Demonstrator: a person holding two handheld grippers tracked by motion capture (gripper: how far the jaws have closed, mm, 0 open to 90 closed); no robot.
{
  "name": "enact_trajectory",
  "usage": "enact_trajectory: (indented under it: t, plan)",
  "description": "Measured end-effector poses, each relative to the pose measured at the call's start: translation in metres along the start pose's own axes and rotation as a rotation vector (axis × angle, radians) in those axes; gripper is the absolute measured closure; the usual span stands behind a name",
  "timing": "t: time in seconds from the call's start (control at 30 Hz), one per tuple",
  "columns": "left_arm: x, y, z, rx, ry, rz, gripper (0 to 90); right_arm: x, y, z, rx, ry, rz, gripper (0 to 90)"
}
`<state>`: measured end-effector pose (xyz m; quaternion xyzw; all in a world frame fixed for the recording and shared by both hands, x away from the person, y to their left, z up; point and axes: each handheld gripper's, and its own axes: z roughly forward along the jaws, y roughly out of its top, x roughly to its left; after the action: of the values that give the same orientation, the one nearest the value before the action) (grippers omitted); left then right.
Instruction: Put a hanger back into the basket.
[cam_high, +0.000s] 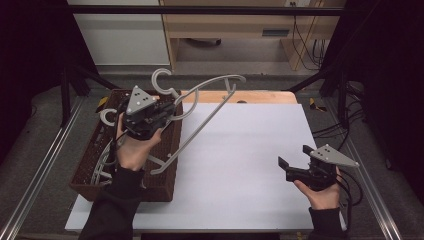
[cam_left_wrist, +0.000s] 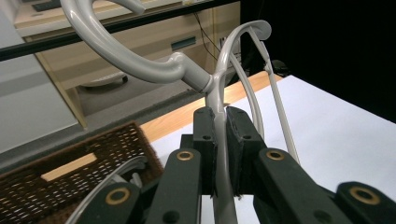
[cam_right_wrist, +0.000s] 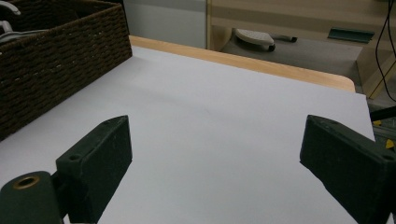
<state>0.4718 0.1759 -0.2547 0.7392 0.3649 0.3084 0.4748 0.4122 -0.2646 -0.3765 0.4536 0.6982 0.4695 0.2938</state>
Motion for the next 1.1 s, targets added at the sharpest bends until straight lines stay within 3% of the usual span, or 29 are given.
enact_trajectory:
  t: [0.23, 0.4, 0.57, 1.1]
  plan:
    - [0.036, -0.005, -0.012, 0.022, 0.076, 0.026, 82.8, 0.000, 0.000, 0.000, 0.000, -0.004, -0.003, 9.3]
    - [0.064, -0.017, -0.022, 0.030, 0.103, -0.021, 82.8, 0.000, 0.000, 0.002, 0.003, -0.004, -0.001, 9.2]
    - [0.088, -0.027, -0.031, 0.045, 0.131, -0.028, 82.8, 0.002, -0.001, 0.005, 0.013, -0.005, -0.006, 9.3]
    - [0.134, -0.062, -0.033, 0.108, 0.171, -0.040, 82.8, 0.002, -0.001, 0.007, 0.019, -0.006, -0.006, 9.2]
